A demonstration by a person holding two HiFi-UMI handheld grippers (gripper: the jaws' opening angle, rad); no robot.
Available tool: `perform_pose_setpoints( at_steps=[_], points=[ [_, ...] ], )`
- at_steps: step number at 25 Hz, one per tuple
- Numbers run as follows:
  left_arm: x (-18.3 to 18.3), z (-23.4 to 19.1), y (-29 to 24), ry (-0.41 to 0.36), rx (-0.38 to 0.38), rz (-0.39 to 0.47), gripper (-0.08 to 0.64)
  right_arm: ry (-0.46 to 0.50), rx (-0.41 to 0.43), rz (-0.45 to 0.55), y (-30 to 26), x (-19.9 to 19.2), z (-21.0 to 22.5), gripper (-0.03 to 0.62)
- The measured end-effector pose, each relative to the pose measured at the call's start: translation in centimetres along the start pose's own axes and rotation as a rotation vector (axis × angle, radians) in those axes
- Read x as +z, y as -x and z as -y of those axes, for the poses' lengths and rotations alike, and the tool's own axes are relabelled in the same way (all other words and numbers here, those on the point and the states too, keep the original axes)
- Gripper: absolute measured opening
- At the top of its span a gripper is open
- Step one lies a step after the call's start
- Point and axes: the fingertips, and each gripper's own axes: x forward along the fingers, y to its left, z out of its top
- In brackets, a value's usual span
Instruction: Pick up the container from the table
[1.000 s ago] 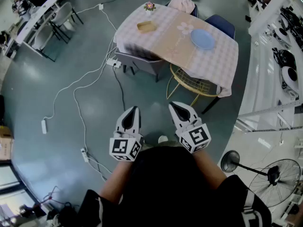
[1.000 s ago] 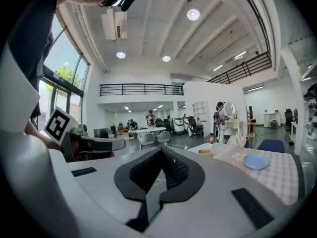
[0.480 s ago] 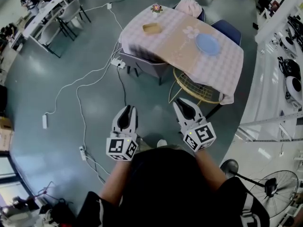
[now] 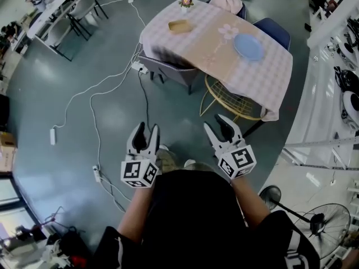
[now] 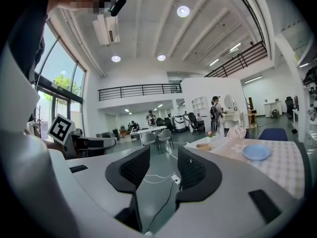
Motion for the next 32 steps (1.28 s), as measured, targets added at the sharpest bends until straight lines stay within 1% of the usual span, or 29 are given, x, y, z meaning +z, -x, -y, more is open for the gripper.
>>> perform_pose_setpoints(
  at_steps=[4,8,13,17,19,21,24,26,29,32],
  points=[
    [-0.7,-1.2,-0.5,-0.011,0.021,-0.028,0.176,-0.028,0.017,-0.035,-1.5,-1.4,0.0,0.144],
    [-0.8,-3.9,-2.4,-0.011,0.043,-0.065,0.176,-0.042,0.035,-0.042,-4.5,-1.3,0.4,0.144],
    [0.4,-7.9,-7.4,0.009,0.036,-0.058,0.176,-0.028,0.04,-0.075,-10.3,-1.0,1.4,0.144],
    [2.0,-11.6,-12.7,0.023,0.024,-0.089,0.176,-0.011,0.042,-0.097,-16.6,0.4,2.4,0.144],
    [3.6,-13.7,-15.7,0.036,0.0,-0.101,0.176,0.009,0.024,-0.1,-20.4,1.8,3.2,0.144],
    [5.3,-15.3,-18.3,0.044,-0.04,-0.117,0.176,0.017,0.001,-0.108,-24.1,3.2,4.0,0.144],
    [7.6,-17.5,-22.0,0.035,-0.112,-0.146,0.176,0.024,-0.022,-0.128,-29.3,4.8,4.8,0.144],
    [9.0,-19.4,-24.5,0.033,-0.145,-0.156,0.176,0.015,-0.048,-0.146,-32.8,5.4,5.4,0.144],
    [10.6,-22.1,-27.4,0.041,-0.179,-0.15,0.176,-0.024,-0.078,-0.144,-37.4,6.3,6.1,0.144],
    [11.1,-24.2,-30.1,0.041,-0.228,-0.16,0.176,-0.12,-0.116,-0.117,-41.0,6.7,6.6,0.144]
  ],
)
